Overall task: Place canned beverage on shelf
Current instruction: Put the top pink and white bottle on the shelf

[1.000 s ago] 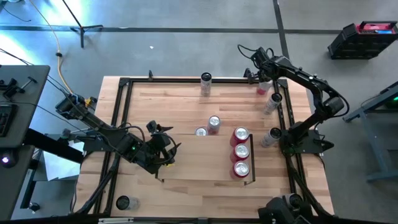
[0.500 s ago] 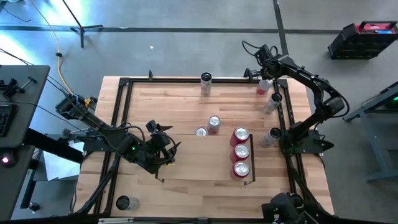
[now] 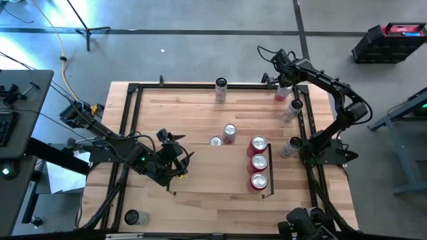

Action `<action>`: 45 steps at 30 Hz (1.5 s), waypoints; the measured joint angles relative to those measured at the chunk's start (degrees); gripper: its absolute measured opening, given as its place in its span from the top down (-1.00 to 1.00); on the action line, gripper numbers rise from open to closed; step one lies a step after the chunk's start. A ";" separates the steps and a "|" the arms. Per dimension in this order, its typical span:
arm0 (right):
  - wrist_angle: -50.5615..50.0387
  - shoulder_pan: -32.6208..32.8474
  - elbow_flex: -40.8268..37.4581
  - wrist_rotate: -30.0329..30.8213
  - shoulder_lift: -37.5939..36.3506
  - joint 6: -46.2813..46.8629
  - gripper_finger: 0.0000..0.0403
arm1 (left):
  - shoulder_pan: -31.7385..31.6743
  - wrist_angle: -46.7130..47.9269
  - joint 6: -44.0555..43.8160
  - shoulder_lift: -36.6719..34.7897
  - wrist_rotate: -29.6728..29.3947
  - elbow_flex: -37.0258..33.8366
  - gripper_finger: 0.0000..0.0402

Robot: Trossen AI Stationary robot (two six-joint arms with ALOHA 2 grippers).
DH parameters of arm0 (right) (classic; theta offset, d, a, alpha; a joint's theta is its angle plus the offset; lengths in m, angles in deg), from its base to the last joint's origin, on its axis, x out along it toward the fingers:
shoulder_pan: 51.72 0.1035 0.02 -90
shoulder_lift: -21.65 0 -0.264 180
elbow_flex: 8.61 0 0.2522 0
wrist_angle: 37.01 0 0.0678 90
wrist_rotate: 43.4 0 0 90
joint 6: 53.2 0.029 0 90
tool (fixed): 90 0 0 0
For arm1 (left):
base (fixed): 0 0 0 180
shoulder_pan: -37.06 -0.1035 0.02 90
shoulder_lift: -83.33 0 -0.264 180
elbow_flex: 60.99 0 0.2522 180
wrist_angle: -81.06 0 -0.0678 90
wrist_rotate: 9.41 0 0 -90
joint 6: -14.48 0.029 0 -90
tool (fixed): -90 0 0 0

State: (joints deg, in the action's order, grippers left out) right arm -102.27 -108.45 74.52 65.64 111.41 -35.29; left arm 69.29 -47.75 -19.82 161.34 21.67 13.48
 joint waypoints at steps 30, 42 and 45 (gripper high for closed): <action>-0.73 6.23 -0.15 -2.41 -7.49 -6.31 1.00 | -0.05 -0.02 1.53 0.01 -4.44 0.00 -0.70; -2.65 6.06 -0.13 -7.29 -7.34 -15.12 0.33 | -4.58 -0.39 1.53 -0.01 -6.93 0.00 -0.70; -2.28 5.58 -0.13 -7.07 -7.23 -15.09 -0.01 | -5.32 -0.69 1.53 0.01 -6.75 0.00 -0.70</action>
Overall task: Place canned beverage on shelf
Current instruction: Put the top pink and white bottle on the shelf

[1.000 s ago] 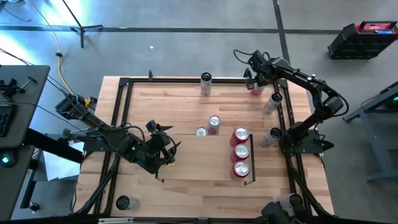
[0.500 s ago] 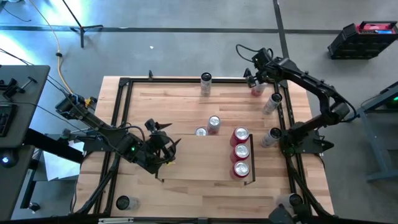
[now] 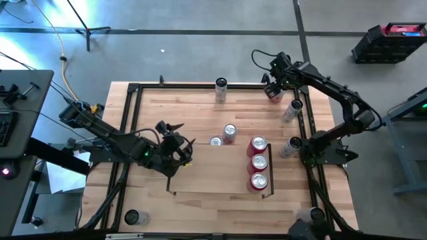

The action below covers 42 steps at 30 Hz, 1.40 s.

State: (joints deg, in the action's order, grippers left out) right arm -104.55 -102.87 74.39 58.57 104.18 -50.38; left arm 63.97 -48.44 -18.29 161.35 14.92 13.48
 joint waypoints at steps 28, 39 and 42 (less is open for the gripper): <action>-1.02 -8.88 0.04 -4.80 8.76 2.12 -0.97 | -1.02 -2.18 -0.02 0.00 1.67 0.00 -0.70; -0.68 -6.71 0.04 -3.19 8.76 -9.45 -0.97 | -1.02 -2.37 -0.17 0.00 2.87 -0.01 -0.70; -0.17 -6.26 0.04 -0.82 8.76 -11.14 -0.97 | -1.02 -2.37 -0.17 -0.02 2.99 -0.02 -0.70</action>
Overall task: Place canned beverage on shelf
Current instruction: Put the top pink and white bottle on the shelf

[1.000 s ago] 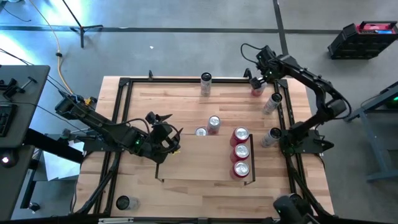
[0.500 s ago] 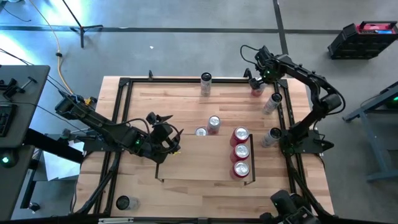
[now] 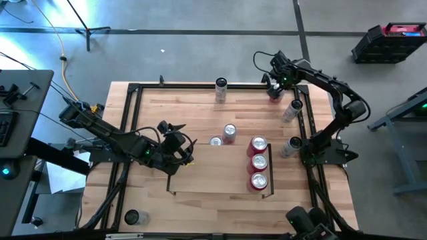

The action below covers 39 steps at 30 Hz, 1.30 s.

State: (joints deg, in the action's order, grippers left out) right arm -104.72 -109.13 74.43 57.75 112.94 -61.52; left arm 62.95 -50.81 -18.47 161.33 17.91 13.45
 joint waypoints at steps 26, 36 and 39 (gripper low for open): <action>-6.95 1.81 0.20 -3.50 -0.26 1.05 -0.44 | 0.00 0.02 0.17 0.02 -0.02 0.02 -0.70; -8.13 7.41 0.17 -3.66 -0.26 3.89 -0.44 | 0.00 0.02 0.16 0.02 -0.03 0.02 -0.70; -8.07 8.02 0.13 -3.94 -0.26 4.91 -0.47 | 0.00 0.02 0.15 0.01 -0.02 0.02 -0.70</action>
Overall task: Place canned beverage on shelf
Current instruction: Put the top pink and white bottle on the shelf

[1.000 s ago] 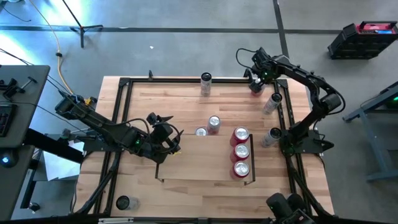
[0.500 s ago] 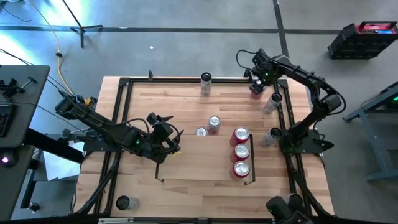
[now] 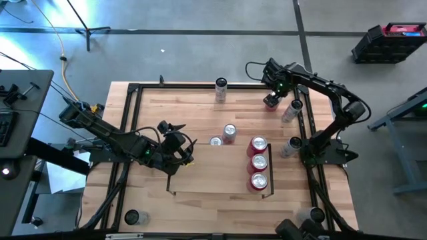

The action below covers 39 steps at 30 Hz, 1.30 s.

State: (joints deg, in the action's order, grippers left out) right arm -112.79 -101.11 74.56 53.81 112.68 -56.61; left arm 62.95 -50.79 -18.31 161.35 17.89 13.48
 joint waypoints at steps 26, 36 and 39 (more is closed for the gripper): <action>3.94 -0.04 -0.31 -4.74 0.28 4.58 -0.70 | 0.00 -0.09 -0.26 0.00 1.22 0.00 -0.70; 3.13 0.68 -0.20 -4.35 2.55 4.93 -0.70 | 0.00 -0.15 -1.09 0.00 4.36 -0.02 -0.70; 2.97 1.60 -0.20 -4.20 4.38 4.85 -0.70 | 0.00 -0.15 -1.09 0.00 5.29 -0.02 -0.70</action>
State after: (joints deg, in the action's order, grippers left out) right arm -109.82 -99.52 74.36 49.61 117.06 -51.76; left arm 62.95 -50.94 -19.41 161.34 23.18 13.46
